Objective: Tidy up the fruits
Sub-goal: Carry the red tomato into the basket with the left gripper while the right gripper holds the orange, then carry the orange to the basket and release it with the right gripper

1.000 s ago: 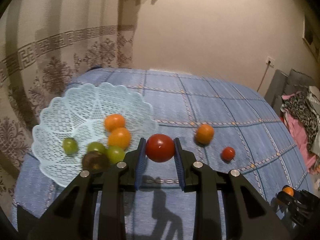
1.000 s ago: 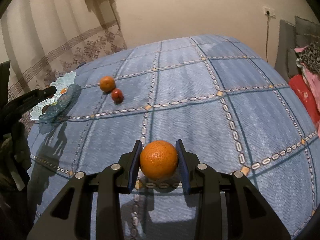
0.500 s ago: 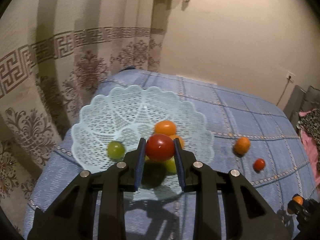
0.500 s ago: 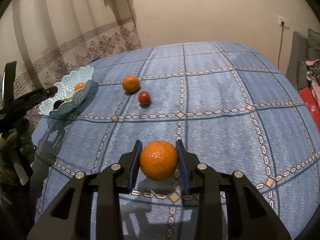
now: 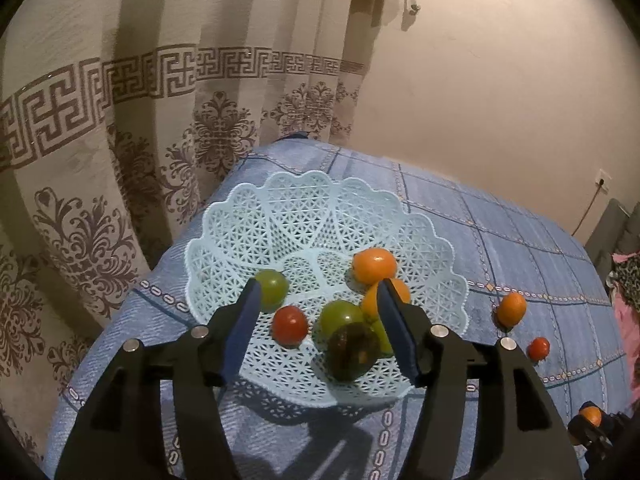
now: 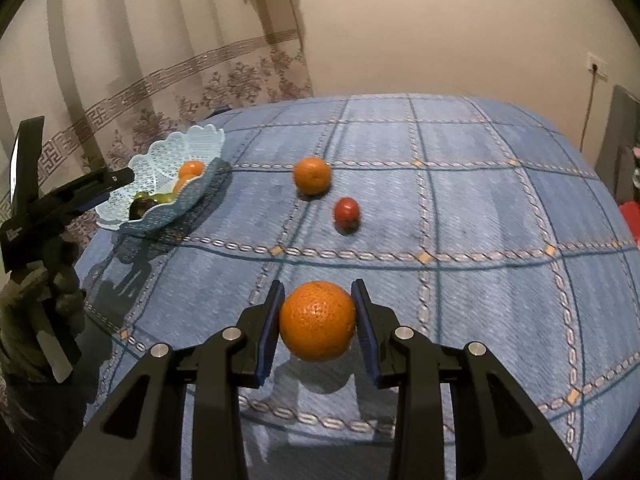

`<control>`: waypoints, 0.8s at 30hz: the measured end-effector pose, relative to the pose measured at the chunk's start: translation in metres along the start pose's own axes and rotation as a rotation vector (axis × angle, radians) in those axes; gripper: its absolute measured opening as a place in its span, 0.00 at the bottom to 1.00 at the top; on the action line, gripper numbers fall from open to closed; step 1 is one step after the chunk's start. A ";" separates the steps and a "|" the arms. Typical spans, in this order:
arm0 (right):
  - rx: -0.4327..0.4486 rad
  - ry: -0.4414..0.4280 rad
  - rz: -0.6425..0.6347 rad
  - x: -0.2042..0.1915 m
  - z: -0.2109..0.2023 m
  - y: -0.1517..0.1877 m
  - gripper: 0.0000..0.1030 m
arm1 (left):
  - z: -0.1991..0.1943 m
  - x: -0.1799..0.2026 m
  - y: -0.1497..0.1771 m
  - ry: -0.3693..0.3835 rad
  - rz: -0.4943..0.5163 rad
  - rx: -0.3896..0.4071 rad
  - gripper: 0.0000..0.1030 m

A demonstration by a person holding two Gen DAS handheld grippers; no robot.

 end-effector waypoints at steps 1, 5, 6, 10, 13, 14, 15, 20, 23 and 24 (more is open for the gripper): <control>0.002 -0.005 -0.008 -0.004 0.001 -0.003 0.34 | 0.000 -0.002 0.001 -0.005 -0.007 0.001 0.64; 0.014 -0.028 -0.034 -0.021 0.006 -0.016 0.34 | -0.003 -0.008 0.001 -0.042 -0.015 0.014 0.67; 0.020 -0.035 -0.039 -0.026 0.007 -0.020 0.34 | -0.004 -0.010 0.002 -0.061 -0.013 0.021 0.69; 0.041 -0.060 -0.050 -0.043 0.011 -0.039 0.34 | -0.007 -0.014 0.002 -0.103 -0.005 0.038 0.70; 0.052 -0.094 -0.049 -0.058 0.016 -0.056 0.34 | -0.008 -0.016 0.002 -0.115 -0.010 0.043 0.70; 0.055 -0.103 -0.050 -0.063 0.017 -0.061 0.34 | -0.007 -0.017 0.002 -0.118 -0.012 0.042 0.70; 0.057 -0.111 -0.050 -0.068 0.019 -0.065 0.34 | -0.006 -0.018 0.002 -0.121 -0.013 0.039 0.70; 0.059 -0.164 -0.052 -0.097 0.030 -0.087 0.34 | -0.004 -0.020 0.004 -0.131 -0.016 0.035 0.70; 0.059 -0.184 -0.064 -0.113 0.037 -0.096 0.34 | -0.004 -0.023 0.003 -0.147 -0.018 0.039 0.70; 0.057 -0.189 -0.066 -0.118 0.040 -0.098 0.34 | -0.005 -0.024 0.003 -0.150 -0.021 0.040 0.70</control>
Point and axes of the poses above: each gripper's, at about its wrist camera, not at the fingertips, and z roughly the way its jaws point, x to its right, y to its underside, the point moved 8 cm from there along z, roughly the way its jaws point, and after that the axes turned 11 degrees about y, right-handed, at the moved point
